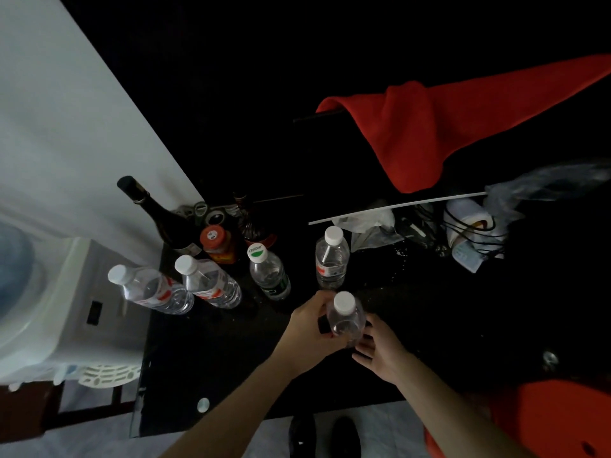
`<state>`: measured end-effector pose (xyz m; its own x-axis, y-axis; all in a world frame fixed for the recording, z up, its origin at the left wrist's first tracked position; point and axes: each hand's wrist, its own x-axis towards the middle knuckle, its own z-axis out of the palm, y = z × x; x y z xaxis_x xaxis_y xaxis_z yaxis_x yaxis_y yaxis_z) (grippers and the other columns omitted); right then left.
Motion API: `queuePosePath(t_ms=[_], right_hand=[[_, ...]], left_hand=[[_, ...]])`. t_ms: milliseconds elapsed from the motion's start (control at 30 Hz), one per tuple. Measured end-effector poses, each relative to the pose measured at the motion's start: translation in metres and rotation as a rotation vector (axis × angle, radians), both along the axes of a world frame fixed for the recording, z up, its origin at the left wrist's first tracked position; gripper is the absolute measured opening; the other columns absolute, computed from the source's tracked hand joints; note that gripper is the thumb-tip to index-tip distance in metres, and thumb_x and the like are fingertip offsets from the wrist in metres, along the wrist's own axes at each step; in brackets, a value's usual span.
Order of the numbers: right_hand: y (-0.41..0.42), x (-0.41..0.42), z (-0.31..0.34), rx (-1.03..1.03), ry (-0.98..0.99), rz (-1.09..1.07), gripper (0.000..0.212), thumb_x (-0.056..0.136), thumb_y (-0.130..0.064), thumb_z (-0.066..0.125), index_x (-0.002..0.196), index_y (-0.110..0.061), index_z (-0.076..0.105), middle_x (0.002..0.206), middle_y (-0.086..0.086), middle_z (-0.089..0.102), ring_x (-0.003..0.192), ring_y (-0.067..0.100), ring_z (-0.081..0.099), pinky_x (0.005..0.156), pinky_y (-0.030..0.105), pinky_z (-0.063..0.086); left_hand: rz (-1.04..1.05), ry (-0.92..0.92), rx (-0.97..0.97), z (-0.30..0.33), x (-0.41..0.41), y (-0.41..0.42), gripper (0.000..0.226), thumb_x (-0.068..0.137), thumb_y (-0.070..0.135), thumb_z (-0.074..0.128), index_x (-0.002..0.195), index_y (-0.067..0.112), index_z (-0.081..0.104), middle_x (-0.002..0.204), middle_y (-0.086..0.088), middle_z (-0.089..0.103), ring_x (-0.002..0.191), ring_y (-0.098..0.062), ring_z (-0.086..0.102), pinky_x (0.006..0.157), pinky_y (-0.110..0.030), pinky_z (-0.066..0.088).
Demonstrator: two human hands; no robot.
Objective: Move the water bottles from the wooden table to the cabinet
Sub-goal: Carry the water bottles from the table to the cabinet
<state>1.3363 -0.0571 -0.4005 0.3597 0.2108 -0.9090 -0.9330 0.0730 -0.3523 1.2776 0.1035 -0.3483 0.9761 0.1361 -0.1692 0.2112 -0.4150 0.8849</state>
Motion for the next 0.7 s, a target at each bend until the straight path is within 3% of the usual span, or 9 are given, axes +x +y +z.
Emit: queuePosePath(t_ms=[200,300,533,633,700], right_hand=[[-0.009,0.002,0.003,-0.042,-0.043,0.037,0.048,0.104,-0.038,0.043,0.139,-0.007,0.050,0.144,0.019,0.049,0.136,0.034,0.043,0.106,0.047,0.039],[-0.013,0.007,0.011,-0.035,-0.053,0.063,0.046,0.103,-0.041,0.043,0.126,-0.003,0.056,0.139,0.019,0.051,0.132,0.034,0.046,0.103,0.046,0.040],[-0.023,0.024,0.051,-0.144,-0.138,0.186,0.042,0.100,-0.043,0.049,0.117,-0.007,0.061,0.133,0.020,0.056,0.124,0.033,0.051,0.093,0.046,0.044],[-0.027,0.031,0.073,-0.196,-0.207,0.243,0.040,0.100,-0.040,0.050,0.120,-0.007,0.061,0.123,0.016,0.058,0.112,0.028,0.052,0.091,0.046,0.045],[-0.026,0.036,0.092,-0.214,-0.272,0.299,0.039,0.099,-0.038,0.051,0.123,-0.009,0.060,0.129,0.015,0.058,0.111,0.026,0.053,0.089,0.044,0.045]], left_hand=[[-0.042,0.058,0.091,0.007,-0.004,-0.002,0.068,0.073,0.050,0.085,0.131,0.034,0.054,0.120,0.016,0.071,0.112,-0.001,0.067,0.095,-0.035,0.057],[-0.112,0.124,0.206,0.018,-0.006,-0.005,0.066,0.072,0.061,0.077,0.129,0.046,0.047,0.123,0.023,0.067,0.113,0.000,0.064,0.094,-0.039,0.057],[-0.203,0.193,0.404,0.047,-0.016,-0.001,0.100,0.074,0.048,0.086,0.156,0.033,0.030,0.154,0.009,0.044,0.137,-0.015,0.049,0.108,-0.039,0.047],[-0.213,0.168,0.506,0.066,-0.026,0.008,0.091,0.083,0.051,0.076,0.157,0.034,0.027,0.157,0.010,0.037,0.140,-0.015,0.045,0.106,-0.038,0.048],[-0.171,0.131,0.568,0.082,-0.033,0.017,0.076,0.093,0.052,0.066,0.157,0.032,0.030,0.159,0.010,0.036,0.141,-0.015,0.044,0.107,-0.038,0.047]])
